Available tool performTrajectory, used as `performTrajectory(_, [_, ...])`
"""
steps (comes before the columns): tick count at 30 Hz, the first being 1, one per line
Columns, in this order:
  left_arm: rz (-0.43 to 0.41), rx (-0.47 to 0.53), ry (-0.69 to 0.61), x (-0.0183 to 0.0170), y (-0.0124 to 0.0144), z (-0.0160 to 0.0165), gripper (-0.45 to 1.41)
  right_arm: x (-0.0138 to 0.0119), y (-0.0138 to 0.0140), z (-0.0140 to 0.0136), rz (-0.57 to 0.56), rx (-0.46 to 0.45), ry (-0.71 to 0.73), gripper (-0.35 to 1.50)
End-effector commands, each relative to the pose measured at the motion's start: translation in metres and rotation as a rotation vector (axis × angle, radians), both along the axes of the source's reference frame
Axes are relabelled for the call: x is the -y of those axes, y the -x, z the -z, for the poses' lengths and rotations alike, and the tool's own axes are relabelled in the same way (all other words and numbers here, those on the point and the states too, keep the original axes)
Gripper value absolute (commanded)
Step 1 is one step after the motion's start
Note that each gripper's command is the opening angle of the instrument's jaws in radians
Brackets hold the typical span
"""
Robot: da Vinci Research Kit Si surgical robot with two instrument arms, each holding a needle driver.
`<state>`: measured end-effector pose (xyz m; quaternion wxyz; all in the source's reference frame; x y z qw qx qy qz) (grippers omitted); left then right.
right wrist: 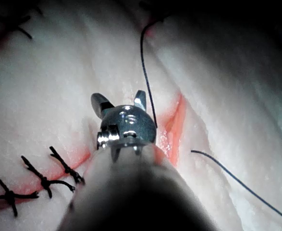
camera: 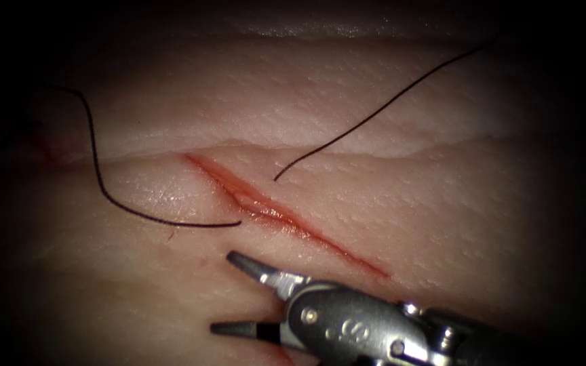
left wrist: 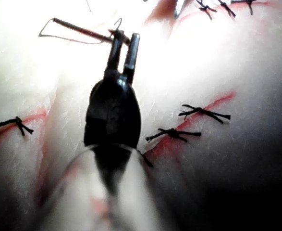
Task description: Wound Closure
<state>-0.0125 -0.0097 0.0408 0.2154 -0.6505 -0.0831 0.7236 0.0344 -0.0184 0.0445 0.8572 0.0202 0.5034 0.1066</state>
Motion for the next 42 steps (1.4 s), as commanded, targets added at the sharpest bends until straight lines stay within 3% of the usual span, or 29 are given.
performTrajectory(1, [-0.001, 0.001, 0.000, 0.0003, 0.0007, -0.0007, -0.45, -0.0011, -0.0007, -0.0012, -0.009, 0.016, 0.025, 1.15])
performTrajectory(10, [0.000, 0.004, 0.004, 0.0004, 0.0012, -0.0009, -0.45, -0.0035, -0.0008, -0.0061, -0.044, 0.061, 0.066, 1.11])
performTrajectory(17, [0.000, 0.004, 0.004, 0.0004, 0.0012, -0.0010, -0.45, -0.0026, -0.0029, -0.0083, -0.005, 0.042, 0.069, 0.85])
performTrajectory(19, [-0.001, 0.006, 0.005, 0.0004, 0.0013, -0.0011, -0.45, -0.0026, -0.0035, -0.0084, 0.003, 0.027, 0.065, 0.48])
performTrajectory(20, [0.000, 0.006, 0.006, 0.0005, 0.0013, -0.0011, -0.45, -0.0027, -0.0037, -0.0085, 0.009, 0.018, 0.062, -0.16])
performTrajectory(21, [0.000, 0.006, 0.006, 0.0005, 0.0013, -0.0011, -0.45, -0.0027, -0.0036, -0.0085, 0.013, 0.021, 0.061, -0.35])
performTrajectory(28, [-0.002, 0.009, 0.009, 0.0008, 0.0013, -0.0012, -0.45, -0.0028, -0.0027, -0.0090, 0.032, 0.029, 0.063, -0.35])
performTrajectory(32, [-0.002, 0.008, 0.013, 0.0009, 0.0014, -0.0015, -0.45, -0.0015, -0.0025, -0.0078, 0.030, 0.017, 0.033, -0.35])
performTrajectory(38, [0.008, 0.008, 0.025, 0.0010, 0.0017, -0.0028, -0.45, 0.0034, -0.0042, -0.0029, 0.077, -0.028, 0.005, -0.35])
performTrajectory(42, [0.013, 0.006, 0.042, 0.0013, 0.0022, -0.0039, -0.45, 0.0080, -0.0069, 0.0029, 0.122, -0.090, -0.027, -0.35])
